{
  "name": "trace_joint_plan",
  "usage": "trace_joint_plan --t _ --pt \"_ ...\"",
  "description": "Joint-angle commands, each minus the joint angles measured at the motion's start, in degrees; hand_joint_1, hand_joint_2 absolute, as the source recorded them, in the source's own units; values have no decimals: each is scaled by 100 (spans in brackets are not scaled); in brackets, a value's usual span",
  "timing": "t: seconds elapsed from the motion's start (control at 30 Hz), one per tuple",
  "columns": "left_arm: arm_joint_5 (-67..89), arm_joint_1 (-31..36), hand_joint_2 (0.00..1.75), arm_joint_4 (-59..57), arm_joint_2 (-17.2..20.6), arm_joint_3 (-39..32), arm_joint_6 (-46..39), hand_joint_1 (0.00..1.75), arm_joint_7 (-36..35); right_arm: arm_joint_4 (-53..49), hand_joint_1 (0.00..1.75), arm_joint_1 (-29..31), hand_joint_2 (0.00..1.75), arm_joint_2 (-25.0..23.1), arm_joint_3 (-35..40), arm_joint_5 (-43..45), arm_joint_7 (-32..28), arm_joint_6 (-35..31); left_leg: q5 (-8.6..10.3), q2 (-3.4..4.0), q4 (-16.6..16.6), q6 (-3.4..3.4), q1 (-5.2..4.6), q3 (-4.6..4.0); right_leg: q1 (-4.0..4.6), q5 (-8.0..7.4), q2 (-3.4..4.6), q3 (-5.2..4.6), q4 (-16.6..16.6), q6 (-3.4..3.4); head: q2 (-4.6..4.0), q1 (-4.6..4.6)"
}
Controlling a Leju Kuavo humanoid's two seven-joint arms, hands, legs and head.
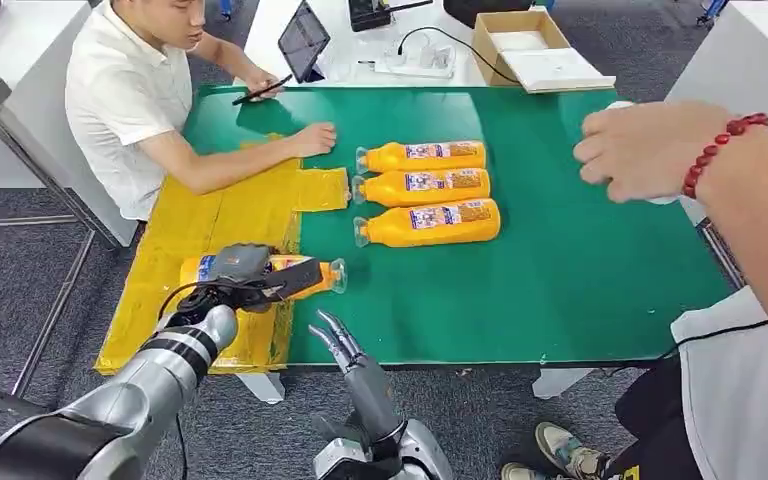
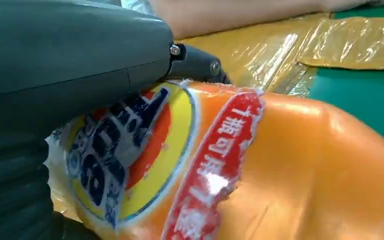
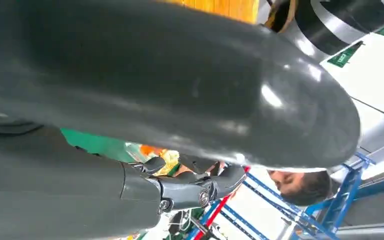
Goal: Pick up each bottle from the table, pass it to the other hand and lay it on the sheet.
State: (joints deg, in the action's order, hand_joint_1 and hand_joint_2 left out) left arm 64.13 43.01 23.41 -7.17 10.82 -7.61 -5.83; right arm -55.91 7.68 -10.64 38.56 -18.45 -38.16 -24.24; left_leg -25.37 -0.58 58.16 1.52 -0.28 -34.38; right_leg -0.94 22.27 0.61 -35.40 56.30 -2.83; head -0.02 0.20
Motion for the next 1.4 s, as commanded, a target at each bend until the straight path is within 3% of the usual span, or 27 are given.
trace_joint_plan --t 0.03,0.1,0.23,0.3,0.4,0.5,0.67,1.0,1.07,1.1,1.23,1.27,1.3,1.4 --pt "-989 -36 175 -383 -118 -400 394 0 1244 374 0 -59 0 -131 -116 77 -169 80 -5 6 -9 -9 4 22 5 5 -2 19 -7 10 0 0" --pt "-1005 -67 175 -354 -176 -378 403 0 1237 386 0 -70 0 -128 -120 75 -180 71 -1 -4 -7 -4 1 15 2 5 -8 15 -5 6 0 2" --pt "-3531 -740 175 809 -426 -1202 1372 0 3261 370 0 -59 0 -63 93 202 -184 -2 -7 -7 -10 -7 5 30 6 9 -4 38 -13 10 0 0" --pt "-3881 -1002 175 1323 -454 -1030 1195 0 3308 389 0 -26 0 -11 152 255 -184 -46 -3 -11 -9 -4 -2 20 -3 5 -1 28 -9 6 0 2" --pt "-5006 -1552 175 2679 -378 -454 189 0 3313 386 0 -39 0 51 163 350 -184 -137 -11 -7 -9 -8 1 26 3 11 -2 37 -15 12 0 -2" --pt "-6581 -2101 175 3967 -397 -648 -99 0 3668 320 0 -136 0 130 183 351 -184 -311 -13 6 -5 -10 4 20 6 11 -1 28 -11 14 0 0" --pt "-7482 -2901 175 6131 -507 -932 -1162 0 4401 255 0 -139 0 176 119 530 -184 -588 -16 15 0 -5 6 1 8 9 11 6 -8 10 0 0" --pt "-7848 -3154 175 6628 -576 -963 -1108 0 4571 213 0 -164 0 197 -17 427 -184 -717 -14 5 -2 -8 6 2 8 12 0 7 -10 13 0 0" --pt "-8040 -3466 175 7174 -618 -813 -864 0 4359 359 0 53 0 500 -147 -422 297 -1217 -11 7 -1 -5 4 -10 5 8 4 -5 -10 9 0 0" --pt "-8016 -3644 175 7361 -606 -696 -816 0 4243 541 0 284 0 766 -306 -950 966 -1129 -8 8 -3 -1 1 -14 2 5 7 -9 -11 5 0 0" --pt "-7987 -3799 175 7442 -594 -594 -869 0 4245 682 0 442 0 917 -942 -1218 831 -675 -10 1 -9 -1 -2 3 0 9 -7 13 -19 4 0 -2" --pt "-8041 -3837 175 7418 -597 -578 -803 0 4220 928 0 596 0 1014 -903 -1921 1377 -1144 -8 0 -7 -1 -4 -5 -2 7 -3 2 -14 4 0 -4" --pt "-8002 -3955 175 7479 -615 -546 -812 0 4237 1071 0 779 175 1203 -994 -2330 1760 -1226 -7 -4 -4 0 -5 -8 -3 7 -6 1 -14 3 0 -2" --pt "-7427 -4267 175 7605 -574 -302 -1155 0 4457 1376 0 1349 175 1646 -1225 -3187 2417 -1206 -10 14 -5 0 -10 1 -7 4 9 6 -17 3 0 -2"
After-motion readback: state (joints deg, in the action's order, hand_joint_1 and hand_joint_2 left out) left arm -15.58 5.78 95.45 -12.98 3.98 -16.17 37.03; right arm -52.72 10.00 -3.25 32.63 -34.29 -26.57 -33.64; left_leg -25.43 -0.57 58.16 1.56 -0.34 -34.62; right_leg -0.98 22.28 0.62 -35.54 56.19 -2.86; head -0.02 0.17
